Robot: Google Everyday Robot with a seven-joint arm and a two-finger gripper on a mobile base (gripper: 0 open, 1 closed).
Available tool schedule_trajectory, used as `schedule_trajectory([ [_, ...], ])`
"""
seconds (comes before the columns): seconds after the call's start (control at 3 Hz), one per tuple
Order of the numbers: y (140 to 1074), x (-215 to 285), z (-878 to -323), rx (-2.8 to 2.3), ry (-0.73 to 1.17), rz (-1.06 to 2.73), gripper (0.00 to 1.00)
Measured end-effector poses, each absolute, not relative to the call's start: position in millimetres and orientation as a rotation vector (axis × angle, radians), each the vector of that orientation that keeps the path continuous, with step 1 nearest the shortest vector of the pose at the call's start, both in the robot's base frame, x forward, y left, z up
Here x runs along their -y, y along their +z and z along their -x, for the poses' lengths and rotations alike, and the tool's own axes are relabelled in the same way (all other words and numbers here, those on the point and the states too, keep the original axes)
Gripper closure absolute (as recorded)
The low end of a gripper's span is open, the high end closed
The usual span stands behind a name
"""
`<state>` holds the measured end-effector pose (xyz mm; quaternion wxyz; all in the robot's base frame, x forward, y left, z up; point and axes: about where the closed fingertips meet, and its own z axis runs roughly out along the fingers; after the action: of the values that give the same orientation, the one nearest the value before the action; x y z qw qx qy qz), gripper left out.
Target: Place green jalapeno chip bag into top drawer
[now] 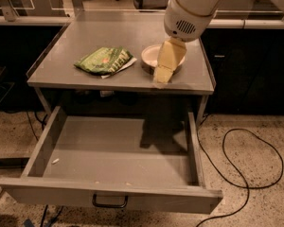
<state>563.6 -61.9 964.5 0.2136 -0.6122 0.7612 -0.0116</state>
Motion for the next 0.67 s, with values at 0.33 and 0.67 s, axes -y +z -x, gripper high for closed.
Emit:
schedule_trajectory([
  [0.33, 959.8, 49.4, -563.7, -2.150, -0.062, 1.690, 0.00],
  [0.67, 944.1, 0.4, -592.7, -2.228, -0.156, 1.674, 0.00],
])
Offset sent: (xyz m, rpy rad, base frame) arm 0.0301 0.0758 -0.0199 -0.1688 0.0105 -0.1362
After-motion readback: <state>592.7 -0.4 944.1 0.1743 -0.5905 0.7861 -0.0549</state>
